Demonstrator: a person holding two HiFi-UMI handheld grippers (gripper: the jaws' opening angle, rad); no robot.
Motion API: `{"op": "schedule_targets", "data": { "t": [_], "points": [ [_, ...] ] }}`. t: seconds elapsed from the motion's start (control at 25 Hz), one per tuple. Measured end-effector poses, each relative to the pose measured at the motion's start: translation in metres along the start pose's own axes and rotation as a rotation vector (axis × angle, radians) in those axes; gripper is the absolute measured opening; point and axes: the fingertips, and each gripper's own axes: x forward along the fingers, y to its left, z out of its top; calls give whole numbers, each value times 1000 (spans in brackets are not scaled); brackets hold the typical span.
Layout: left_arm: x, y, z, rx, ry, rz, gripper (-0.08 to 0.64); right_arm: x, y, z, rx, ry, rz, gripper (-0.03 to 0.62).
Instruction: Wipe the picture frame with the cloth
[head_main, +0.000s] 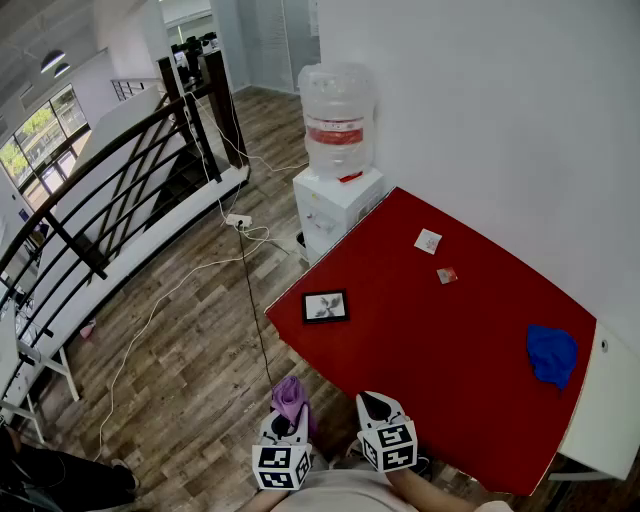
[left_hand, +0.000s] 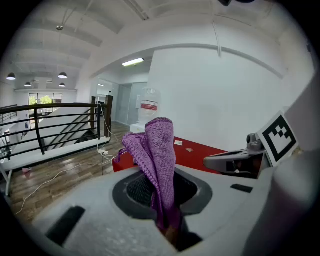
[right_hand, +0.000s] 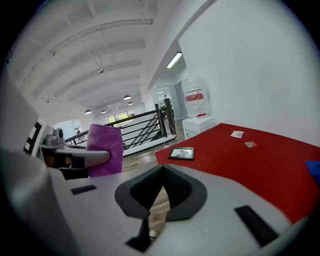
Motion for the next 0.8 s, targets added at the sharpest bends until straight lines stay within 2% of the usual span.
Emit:
{"op": "schedule_targets", "data": {
  "t": [0.36,0.8],
  "points": [
    [40,21,9,11,22,-29,63,40,-11,9,26,15,-12,5],
    [122,86,78,89,10,-149,61,127,-21,81,34,-33,-123,4]
  ]
}}
